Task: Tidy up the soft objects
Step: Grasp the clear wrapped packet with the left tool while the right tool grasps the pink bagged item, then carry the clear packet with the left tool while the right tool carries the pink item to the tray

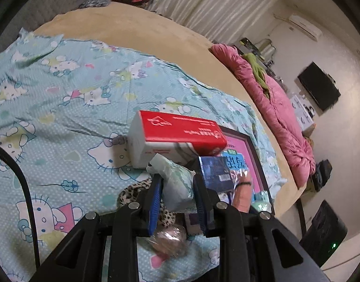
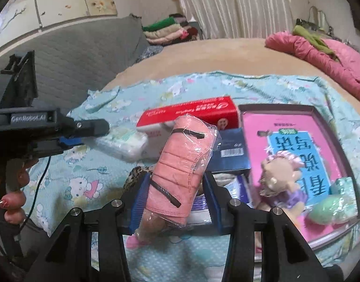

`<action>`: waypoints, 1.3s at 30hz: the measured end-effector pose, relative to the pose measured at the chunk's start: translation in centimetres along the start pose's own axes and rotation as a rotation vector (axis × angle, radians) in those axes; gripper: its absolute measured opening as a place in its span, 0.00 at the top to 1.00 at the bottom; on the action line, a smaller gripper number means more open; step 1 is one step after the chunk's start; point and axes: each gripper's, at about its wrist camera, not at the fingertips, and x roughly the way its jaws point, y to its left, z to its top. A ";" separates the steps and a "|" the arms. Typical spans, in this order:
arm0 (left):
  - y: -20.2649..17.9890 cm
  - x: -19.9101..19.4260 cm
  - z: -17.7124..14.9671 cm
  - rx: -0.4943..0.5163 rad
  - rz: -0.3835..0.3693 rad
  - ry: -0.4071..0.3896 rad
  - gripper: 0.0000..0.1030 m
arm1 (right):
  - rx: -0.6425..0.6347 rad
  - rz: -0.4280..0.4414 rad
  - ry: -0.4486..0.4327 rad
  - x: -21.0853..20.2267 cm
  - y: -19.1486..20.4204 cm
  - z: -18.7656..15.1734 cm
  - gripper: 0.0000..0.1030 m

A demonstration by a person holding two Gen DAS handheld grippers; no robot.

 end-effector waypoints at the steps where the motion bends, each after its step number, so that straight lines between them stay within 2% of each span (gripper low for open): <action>1: -0.5 -0.2 -0.2 0.009 0.004 -0.001 0.73 | -0.001 -0.005 -0.007 -0.3 -0.2 0.0 0.54; 18: -9.0 -0.9 -2.3 0.214 0.108 -0.013 0.74 | 0.061 -0.054 -0.136 -5.4 -4.9 0.5 0.55; 26: -11.8 -0.7 -3.0 0.265 0.122 -0.015 0.78 | 0.098 -0.070 -0.175 -7.2 -6.8 0.3 0.55; 33: -13.6 1.3 -3.0 0.289 0.106 0.021 0.81 | 0.136 -0.083 -0.210 -8.5 -8.3 0.3 0.55; 39: -17.1 2.9 -3.0 0.351 0.096 0.027 0.81 | 0.175 -0.123 -0.247 -9.9 -10.5 0.1 0.55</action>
